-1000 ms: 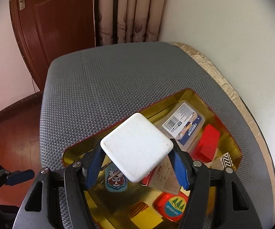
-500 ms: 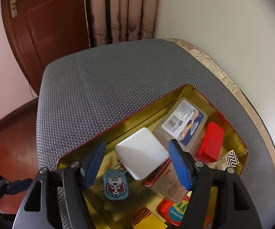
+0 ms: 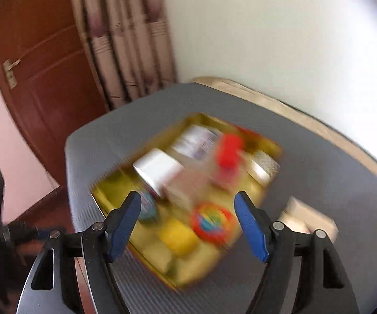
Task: Organize rigid objects
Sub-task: 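Move the right gripper to the gold lipstick case and grasp it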
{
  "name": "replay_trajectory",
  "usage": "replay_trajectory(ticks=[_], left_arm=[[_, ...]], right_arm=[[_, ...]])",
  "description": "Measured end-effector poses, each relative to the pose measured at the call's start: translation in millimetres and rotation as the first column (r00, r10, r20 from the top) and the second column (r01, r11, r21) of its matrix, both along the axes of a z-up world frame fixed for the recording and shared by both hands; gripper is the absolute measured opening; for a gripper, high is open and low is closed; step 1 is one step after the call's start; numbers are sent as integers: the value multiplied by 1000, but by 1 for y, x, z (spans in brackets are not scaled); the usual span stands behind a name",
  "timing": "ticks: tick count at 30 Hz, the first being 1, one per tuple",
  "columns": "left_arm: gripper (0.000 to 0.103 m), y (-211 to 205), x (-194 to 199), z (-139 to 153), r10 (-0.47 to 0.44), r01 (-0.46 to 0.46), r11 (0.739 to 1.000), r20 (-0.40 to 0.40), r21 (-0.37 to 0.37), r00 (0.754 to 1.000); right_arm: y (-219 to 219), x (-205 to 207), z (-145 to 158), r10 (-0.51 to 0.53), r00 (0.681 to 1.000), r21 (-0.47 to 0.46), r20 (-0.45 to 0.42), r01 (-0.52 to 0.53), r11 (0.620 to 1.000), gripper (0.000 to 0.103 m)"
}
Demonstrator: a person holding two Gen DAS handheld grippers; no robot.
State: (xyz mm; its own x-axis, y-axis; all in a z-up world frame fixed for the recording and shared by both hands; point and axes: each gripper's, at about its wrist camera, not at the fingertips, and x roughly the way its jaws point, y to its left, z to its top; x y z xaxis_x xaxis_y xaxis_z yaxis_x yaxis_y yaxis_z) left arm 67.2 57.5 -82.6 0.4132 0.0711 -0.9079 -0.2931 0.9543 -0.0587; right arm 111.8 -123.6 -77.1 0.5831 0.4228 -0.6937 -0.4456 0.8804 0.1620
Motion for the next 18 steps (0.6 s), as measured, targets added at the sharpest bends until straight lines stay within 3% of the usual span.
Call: replay_trajectory(ticks=[5, 8, 12, 15, 18], left_arm=[[44, -13, -6, 9, -83, 82, 996, 45, 17, 996], [44, -27, -7, 13, -140, 137, 989, 62, 47, 988], [44, -45, -9, 13, -187, 181, 980, 57, 85, 981], [44, -47, -8, 9, -189, 185, 979, 41, 86, 981], [44, -43, -7, 3, -179, 177, 982, 22, 69, 984]], right_arm=[[-87, -15, -37, -183, 977, 5, -112, 185, 983, 72], [-105, -14, -45, -214, 967, -4, -136, 215, 977, 72], [-98, -5, -39, -191, 976, -8, -106, 192, 981, 72], [-88, 10, -32, -104, 992, -42, -77, 101, 994, 71], [-86, 32, -29, -13, 994, -41, -104, 9, 999, 71]])
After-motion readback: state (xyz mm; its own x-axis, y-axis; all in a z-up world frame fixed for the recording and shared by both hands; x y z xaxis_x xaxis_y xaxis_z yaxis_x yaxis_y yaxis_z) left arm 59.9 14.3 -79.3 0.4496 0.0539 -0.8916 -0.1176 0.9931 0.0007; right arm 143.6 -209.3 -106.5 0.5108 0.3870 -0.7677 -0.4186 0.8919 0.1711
